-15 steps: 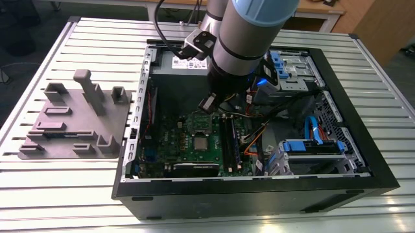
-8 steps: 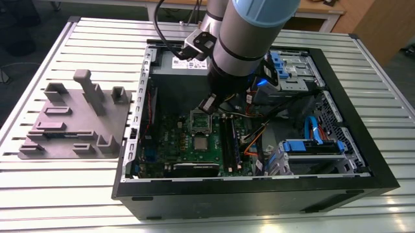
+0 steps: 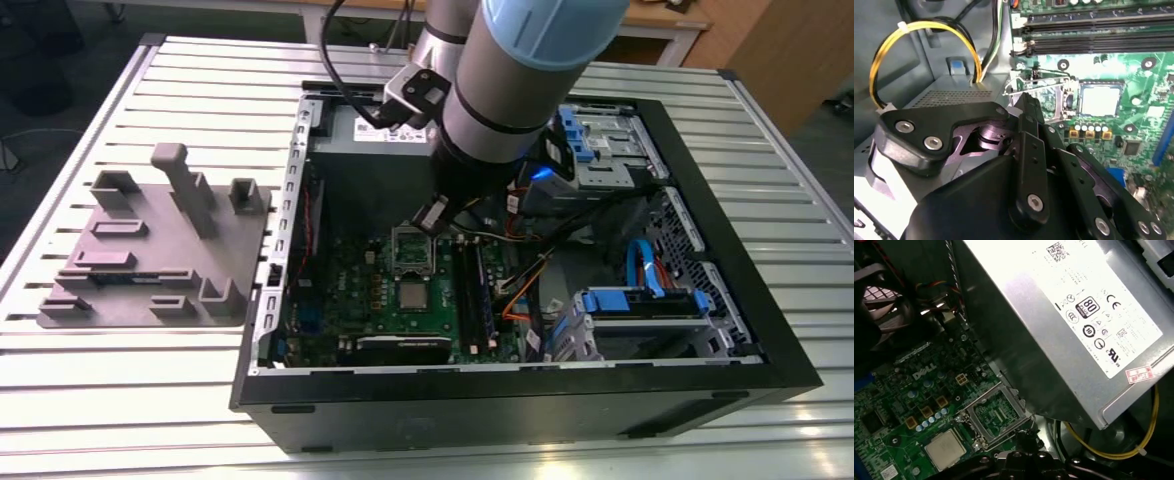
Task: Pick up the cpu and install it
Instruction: 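Close the cpu cover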
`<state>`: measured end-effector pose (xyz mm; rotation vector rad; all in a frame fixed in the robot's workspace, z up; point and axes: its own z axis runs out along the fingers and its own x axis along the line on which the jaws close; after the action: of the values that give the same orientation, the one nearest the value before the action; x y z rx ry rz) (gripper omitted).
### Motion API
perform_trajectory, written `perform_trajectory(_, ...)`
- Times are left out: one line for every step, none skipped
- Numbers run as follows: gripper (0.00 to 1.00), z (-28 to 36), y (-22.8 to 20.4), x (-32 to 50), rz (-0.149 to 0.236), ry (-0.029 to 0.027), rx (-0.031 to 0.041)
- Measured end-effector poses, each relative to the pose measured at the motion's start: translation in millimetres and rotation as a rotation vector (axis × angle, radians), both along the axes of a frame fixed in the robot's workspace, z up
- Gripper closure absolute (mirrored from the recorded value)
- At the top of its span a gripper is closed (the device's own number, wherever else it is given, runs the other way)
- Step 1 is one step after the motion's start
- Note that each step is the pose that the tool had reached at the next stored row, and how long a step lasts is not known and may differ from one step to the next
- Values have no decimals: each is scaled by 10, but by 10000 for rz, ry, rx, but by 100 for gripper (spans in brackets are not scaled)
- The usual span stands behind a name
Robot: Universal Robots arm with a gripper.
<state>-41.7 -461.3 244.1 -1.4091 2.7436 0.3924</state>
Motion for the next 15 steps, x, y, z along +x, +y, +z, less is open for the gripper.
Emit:
perform_trajectory(90,-17,-2,1,0,-4,-1)
perform_trajectory(90,-34,-3,2,-1,-11,-3)
perform_trajectory(90,-54,-4,5,-1,-17,-3)
perform_trajectory(90,-71,-4,10,1,-18,2)
perform_trajectory(90,-89,-4,16,1,-19,10)
perform_trajectory(90,-107,-4,24,0,-19,19)
perform_trajectory(90,-123,-4,33,0,-19,35)
perform_trajectory(90,-133,-5,43,0,-18,70)
perform_trajectory(90,-141,-4,57,0,-18,149)
perform_trajectory(90,-149,-4,72,0,-19,229)
perform_trajectory(90,-159,-3,88,0,-19,281)
perform_trajectory(90,-176,-3,103,-1,-20,307)
perform_trajectory(90,-191,-3,117,-1,-19,325)
perform_trajectory(90,-205,-4,129,-1,-18,354)
perform_trajectory(90,-218,-4,136,0,-18,392)
